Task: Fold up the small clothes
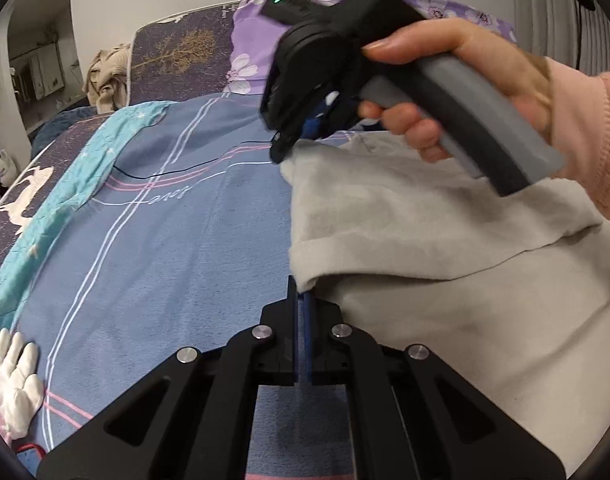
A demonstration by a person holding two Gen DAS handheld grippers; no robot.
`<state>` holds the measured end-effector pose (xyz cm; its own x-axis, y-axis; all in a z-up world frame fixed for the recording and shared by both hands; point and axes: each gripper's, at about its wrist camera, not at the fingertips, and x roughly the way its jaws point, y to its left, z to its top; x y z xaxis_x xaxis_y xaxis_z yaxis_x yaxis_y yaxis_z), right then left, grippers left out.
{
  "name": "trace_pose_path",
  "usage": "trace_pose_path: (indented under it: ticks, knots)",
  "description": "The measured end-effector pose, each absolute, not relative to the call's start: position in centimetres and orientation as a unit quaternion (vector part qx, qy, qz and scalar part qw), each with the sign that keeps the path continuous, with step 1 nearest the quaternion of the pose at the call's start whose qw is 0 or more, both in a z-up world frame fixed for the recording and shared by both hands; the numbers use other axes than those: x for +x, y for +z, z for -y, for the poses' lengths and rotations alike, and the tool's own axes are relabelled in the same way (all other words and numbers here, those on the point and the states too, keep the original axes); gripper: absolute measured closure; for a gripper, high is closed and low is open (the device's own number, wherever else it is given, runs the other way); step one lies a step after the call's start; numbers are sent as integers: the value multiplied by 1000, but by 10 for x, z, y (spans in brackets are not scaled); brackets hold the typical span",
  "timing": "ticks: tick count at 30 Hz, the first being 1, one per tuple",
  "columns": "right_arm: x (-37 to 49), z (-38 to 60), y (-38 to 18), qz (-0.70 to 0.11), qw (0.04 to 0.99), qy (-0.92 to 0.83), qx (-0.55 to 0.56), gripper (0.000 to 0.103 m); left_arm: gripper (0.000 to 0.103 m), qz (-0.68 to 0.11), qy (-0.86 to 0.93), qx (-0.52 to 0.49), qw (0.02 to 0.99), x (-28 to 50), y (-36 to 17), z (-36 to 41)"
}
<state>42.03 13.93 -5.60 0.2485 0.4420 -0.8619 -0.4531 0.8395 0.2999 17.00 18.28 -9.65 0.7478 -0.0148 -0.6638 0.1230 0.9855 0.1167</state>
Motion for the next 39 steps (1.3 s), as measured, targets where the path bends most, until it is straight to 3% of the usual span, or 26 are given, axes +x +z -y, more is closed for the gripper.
trace_pose_path:
  ticks: [8, 13, 17, 18, 19, 21, 29, 30, 31, 36, 39]
  knots:
    - [381, -45, -10, -513, 815, 270, 19, 55, 102, -359, -47, 73, 929, 162, -95, -188]
    - [299, 40, -24, -509, 826, 242, -13, 55, 102, -357, -53, 59, 931, 159, -94, -202]
    - [243, 134, -33, -489, 848, 191, 75, 56, 102, -334, -103, -27, 936, 153, -74, -225]
    - [231, 162, -38, -485, 851, 170, 106, 56, 92, -332, -117, -57, 934, 157, -68, -232]
    - [223, 181, -44, -486, 850, 160, 127, 56, 68, -337, -134, -92, 927, 165, -61, -237]
    - [214, 208, -56, -490, 843, 148, 168, 56, 53, -339, -147, -117, 922, 185, -51, -234]
    - [196, 225, -82, -458, 849, 157, 210, 51, 56, -462, -90, -79, 878, 307, -74, -182]
    - [194, 225, -84, -451, 853, 159, 208, 51, 87, -469, -83, -79, 876, 316, -77, -181]
    - [193, 221, -85, -444, 858, 161, 201, 50, 101, -475, -82, -80, 872, 325, -81, -179]
    - [187, 218, -84, -421, 872, 174, 179, 45, 101, -406, -79, -58, 909, 306, -59, -180]
    - [188, 218, -84, -419, 872, 175, 184, 43, 100, -413, -40, -43, 909, 301, -69, -198]
